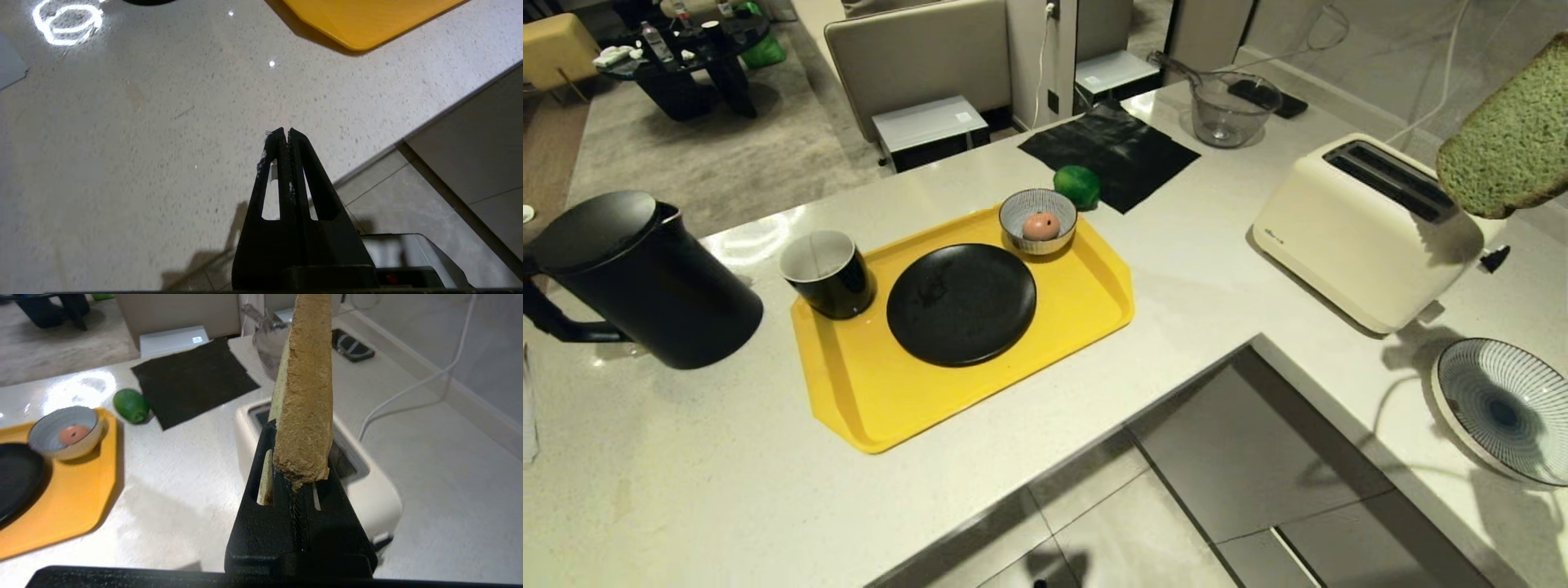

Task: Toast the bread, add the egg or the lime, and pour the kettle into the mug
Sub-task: Put the baked bread on a plate

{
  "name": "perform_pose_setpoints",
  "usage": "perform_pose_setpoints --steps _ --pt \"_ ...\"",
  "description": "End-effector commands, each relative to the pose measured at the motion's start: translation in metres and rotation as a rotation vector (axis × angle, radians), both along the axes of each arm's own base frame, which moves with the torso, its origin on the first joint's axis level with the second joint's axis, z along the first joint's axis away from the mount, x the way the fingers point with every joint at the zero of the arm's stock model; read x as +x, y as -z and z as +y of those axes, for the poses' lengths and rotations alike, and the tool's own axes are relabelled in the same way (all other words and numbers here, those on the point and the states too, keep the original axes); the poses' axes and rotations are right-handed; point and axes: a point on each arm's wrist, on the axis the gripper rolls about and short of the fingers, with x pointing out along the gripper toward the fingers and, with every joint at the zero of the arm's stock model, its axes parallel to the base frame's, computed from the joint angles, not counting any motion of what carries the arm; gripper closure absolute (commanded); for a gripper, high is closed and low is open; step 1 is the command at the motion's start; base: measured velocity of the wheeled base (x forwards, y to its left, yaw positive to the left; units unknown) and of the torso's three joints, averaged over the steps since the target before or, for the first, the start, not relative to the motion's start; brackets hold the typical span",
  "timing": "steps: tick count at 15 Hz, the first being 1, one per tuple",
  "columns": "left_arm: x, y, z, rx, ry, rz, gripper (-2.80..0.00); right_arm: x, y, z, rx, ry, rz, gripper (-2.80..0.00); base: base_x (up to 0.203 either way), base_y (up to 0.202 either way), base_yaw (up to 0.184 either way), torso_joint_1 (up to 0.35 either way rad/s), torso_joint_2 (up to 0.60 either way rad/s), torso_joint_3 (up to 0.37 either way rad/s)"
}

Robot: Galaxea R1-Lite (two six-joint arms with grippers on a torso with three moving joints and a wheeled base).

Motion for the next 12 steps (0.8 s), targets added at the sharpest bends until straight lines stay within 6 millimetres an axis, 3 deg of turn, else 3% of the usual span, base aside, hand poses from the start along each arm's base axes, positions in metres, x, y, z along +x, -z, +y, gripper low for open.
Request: perform_pose_setpoints --steps 1,5,12 --pt "0.000 0.000 0.000 -0.002 0.001 -0.001 0.00 0.000 -0.001 0.001 -0.003 -0.009 -0.006 0.00 -0.201 0.000 0.001 0.001 0.01 -0.002" --pt "0.000 0.000 0.000 -0.001 0.000 0.001 0.00 -0.002 -0.002 0.002 -0.005 -0.007 -0.014 0.00 -0.170 0.000 0.000 -0.003 0.00 0.003" --pt "0.000 0.000 0.000 -0.002 0.001 0.001 0.00 -0.005 0.007 0.003 -0.001 0.001 0.011 0.00 0.000 0.000 0.000 0.000 0.00 0.000"
